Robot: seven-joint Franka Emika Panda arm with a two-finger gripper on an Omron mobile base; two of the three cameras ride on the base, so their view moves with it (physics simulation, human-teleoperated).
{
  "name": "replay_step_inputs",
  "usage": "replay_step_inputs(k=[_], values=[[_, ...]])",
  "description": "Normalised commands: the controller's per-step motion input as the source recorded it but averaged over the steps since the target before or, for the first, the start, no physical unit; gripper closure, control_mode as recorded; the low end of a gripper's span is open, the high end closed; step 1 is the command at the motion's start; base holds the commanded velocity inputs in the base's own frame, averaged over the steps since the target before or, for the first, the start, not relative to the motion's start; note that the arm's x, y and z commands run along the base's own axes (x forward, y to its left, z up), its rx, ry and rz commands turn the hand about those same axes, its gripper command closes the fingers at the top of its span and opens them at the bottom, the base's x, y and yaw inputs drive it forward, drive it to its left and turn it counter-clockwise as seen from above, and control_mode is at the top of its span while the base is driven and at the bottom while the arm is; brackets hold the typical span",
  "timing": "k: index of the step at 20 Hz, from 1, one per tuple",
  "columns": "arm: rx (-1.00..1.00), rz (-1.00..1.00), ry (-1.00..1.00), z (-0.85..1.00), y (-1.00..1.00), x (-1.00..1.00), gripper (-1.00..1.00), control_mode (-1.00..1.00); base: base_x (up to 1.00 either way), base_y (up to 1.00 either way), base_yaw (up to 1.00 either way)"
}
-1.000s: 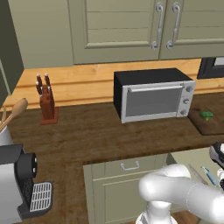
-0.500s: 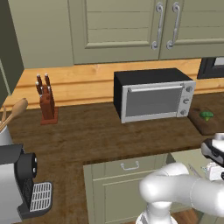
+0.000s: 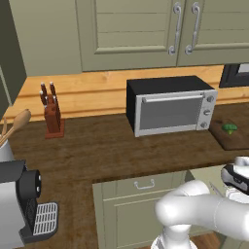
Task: Place the appropriate cutting tool for cutting the broccoli skin on the cutting board.
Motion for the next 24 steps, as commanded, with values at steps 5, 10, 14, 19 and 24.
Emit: replay_step_inputs(k=[5, 10, 14, 19, 24], values=[[-0.01, 0.02, -0.09, -0.39, 0.00, 0.06, -1.00, -1.00, 0.00, 0.00, 0.00], [0.00, 0.03, -0.06, -0.35, 0.00, 0.12, -1.00, -1.00, 0.00, 0.00, 0.00], [0.00, 0.03, -0.07, -0.33, 0.00, 0.00, -1.00, -1.00, 0.00, 0.00, 0.00], [-0.04, 0.01, -0.05, -0.42, 0.09, 0.00, 1.00, -1.00, 0.00, 0.00, 0.00], [-0.02, 0.00, -0.01, -0.27, 0.29, -0.08, 1.00, -1.00, 0.00, 0.00, 0.00]])
